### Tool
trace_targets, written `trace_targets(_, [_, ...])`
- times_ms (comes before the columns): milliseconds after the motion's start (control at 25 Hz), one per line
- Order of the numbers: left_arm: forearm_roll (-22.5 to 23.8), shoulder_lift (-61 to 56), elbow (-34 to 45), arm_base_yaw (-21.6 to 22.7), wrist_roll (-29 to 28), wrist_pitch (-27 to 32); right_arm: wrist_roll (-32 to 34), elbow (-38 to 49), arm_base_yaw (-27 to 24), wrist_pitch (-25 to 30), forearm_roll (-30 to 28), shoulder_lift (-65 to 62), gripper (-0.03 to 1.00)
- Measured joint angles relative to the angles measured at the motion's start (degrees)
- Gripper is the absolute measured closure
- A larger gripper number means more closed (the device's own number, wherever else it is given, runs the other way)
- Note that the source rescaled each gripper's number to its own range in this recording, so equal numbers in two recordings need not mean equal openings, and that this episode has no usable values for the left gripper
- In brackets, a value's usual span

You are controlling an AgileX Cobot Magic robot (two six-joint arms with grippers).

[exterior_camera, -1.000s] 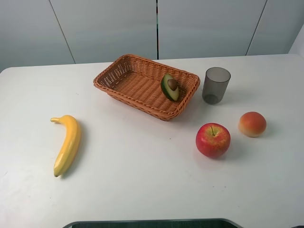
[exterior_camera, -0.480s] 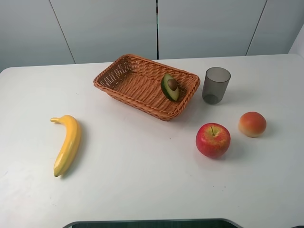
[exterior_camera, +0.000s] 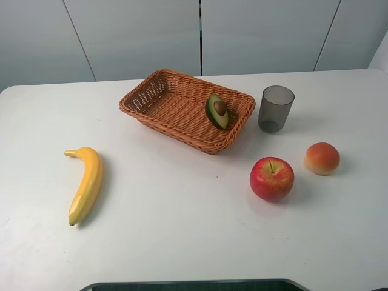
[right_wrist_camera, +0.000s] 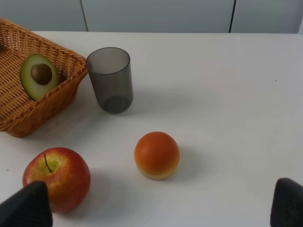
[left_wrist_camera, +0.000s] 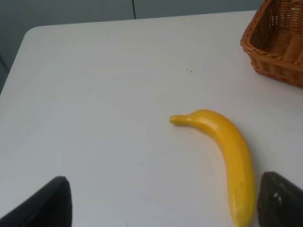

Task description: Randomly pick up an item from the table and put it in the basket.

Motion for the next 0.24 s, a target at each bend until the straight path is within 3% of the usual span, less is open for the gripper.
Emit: trace_targets(240, [0.0,0.0,0.0,0.0,0.0,0.0,0.0,0.0,0.0,0.0,0.0,0.0,-0.03])
